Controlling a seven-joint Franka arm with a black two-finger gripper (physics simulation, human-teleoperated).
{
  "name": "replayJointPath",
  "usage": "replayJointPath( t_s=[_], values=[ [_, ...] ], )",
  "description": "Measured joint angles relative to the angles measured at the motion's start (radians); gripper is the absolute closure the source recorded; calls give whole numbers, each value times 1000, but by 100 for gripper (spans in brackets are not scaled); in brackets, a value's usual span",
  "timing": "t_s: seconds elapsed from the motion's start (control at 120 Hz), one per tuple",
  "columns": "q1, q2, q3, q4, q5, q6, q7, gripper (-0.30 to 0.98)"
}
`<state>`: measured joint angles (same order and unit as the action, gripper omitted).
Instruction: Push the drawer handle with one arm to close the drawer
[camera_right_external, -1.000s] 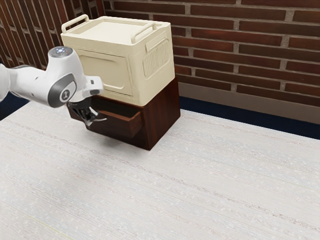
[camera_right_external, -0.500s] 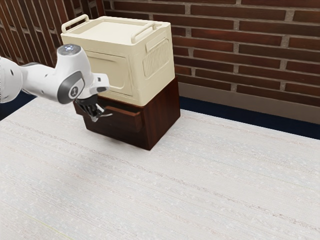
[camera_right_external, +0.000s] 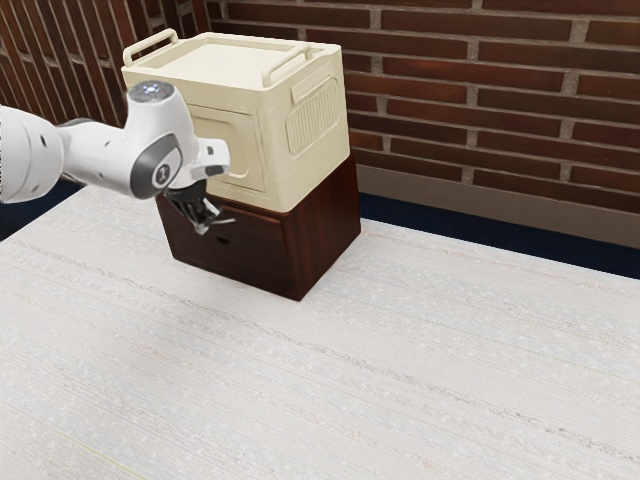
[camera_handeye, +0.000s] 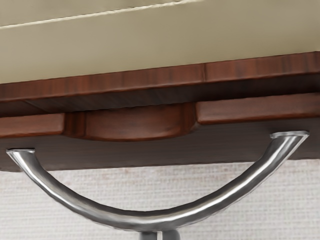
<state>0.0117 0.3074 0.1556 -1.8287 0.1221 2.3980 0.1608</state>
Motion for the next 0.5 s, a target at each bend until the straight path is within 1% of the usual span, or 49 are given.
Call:
replayJointPath(
  t_s=[0.15,0.208,0.3,0.35,0.417,0.5],
  values=[
    [15,30,-10,34,-9,-6,5,80],
    [14,-16,-13,-34,-32,-3,7,79],
    [11,-204,-14,-275,-58,20,-4,77],
    [2,-328,-15,-368,-67,12,-16,66],
    [-31,-543,-18,-413,-81,-48,-35,51],
    [-71,-686,-22,-406,-112,-166,-58,34]
  ],
)
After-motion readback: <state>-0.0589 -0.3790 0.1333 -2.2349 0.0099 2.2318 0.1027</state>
